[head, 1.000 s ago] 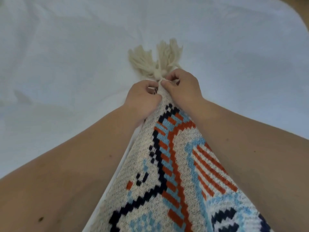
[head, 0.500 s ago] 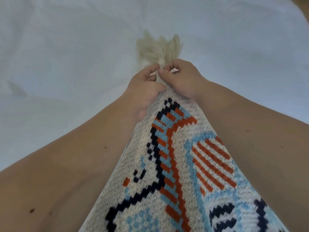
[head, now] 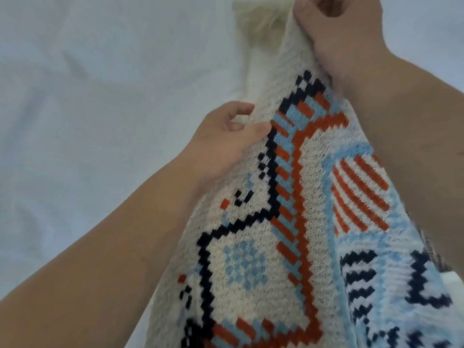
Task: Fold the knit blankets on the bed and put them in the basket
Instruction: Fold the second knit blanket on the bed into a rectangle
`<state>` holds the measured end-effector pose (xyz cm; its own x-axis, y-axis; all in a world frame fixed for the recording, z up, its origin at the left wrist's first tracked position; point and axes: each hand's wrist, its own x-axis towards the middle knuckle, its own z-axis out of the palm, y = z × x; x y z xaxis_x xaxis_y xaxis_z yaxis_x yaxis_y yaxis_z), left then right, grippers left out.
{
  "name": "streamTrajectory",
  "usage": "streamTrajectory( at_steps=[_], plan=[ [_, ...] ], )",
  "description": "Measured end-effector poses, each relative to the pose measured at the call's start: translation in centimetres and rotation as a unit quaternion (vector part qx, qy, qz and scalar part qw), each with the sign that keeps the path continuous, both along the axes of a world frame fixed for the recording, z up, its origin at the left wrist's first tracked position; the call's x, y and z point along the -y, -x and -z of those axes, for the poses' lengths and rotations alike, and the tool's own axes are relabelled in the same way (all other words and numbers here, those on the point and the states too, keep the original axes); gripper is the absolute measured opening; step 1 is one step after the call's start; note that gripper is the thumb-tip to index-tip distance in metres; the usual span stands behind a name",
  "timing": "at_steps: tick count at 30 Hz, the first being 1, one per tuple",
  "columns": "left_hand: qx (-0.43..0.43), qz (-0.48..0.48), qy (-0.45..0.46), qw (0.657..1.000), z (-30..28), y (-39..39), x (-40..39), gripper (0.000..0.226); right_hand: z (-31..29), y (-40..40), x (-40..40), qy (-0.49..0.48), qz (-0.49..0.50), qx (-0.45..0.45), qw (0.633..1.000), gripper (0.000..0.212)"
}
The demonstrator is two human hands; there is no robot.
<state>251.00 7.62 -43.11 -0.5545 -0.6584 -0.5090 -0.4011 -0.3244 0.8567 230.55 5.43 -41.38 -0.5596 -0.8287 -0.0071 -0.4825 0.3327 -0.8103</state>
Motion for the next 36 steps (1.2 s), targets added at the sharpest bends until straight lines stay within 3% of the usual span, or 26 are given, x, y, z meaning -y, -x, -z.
streamTrajectory(
  at_steps=[3,6,8,12,18,20,23,27,30,33,36],
  plan=[
    [0.073,0.063,-0.033,0.995,1.0,-5.4,-4.7,0.013,1.1,-3.7,-3.8,-0.083,-0.043,-0.092,0.991,0.039],
    [0.136,0.059,0.009,0.989,0.8,-8.8,-7.6,0.019,1.5,-8.7,-9.4,-0.176,-0.099,-0.237,0.950,0.057],
    [0.149,0.041,-0.012,0.988,0.5,-10.2,-8.7,0.024,2.0,-12.5,-13.6,-0.189,-0.142,-0.278,0.931,0.057],
    [0.168,0.031,-0.036,0.985,0.0,-12.7,-10.9,0.028,4.4,-19.9,-21.6,-0.157,-0.187,-0.231,0.942,0.039],
    [0.258,0.017,0.051,0.965,-1.1,-16.4,-14.7,0.039,5.0,-23.1,-24.6,-0.138,-0.167,-0.169,0.962,0.052],
    [0.274,0.016,-0.006,0.962,-1.1,-17.8,-16.2,0.031,5.3,-23.9,-25.5,-0.133,-0.185,-0.171,0.959,0.058],
    [0.203,-0.027,-0.169,0.964,-0.9,-20.1,-18.2,0.042,5.3,-24.8,-26.8,-0.146,-0.196,-0.161,0.956,0.064],
    [0.166,-0.072,-0.214,0.960,-0.9,-22.3,-20.9,0.045,5.0,-26.0,-28.4,-0.188,-0.221,-0.175,0.941,0.066],
    [0.115,-0.111,-0.189,0.969,-1.2,-22.4,-22.2,0.024,4.9,-26.8,-29.3,-0.223,-0.253,-0.183,0.924,0.067],
    [0.094,-0.101,-0.063,0.988,-1.9,-23.9,-22.0,0.029,4.0,-27.2,-29.6,-0.245,-0.261,-0.173,0.918,0.069],
    [0.121,-0.069,0.021,0.990,-4.1,-27.6,-20.8,0.016,2.4,-27.6,-29.7,-0.240,-0.294,-0.164,0.910,0.073]
  ],
)
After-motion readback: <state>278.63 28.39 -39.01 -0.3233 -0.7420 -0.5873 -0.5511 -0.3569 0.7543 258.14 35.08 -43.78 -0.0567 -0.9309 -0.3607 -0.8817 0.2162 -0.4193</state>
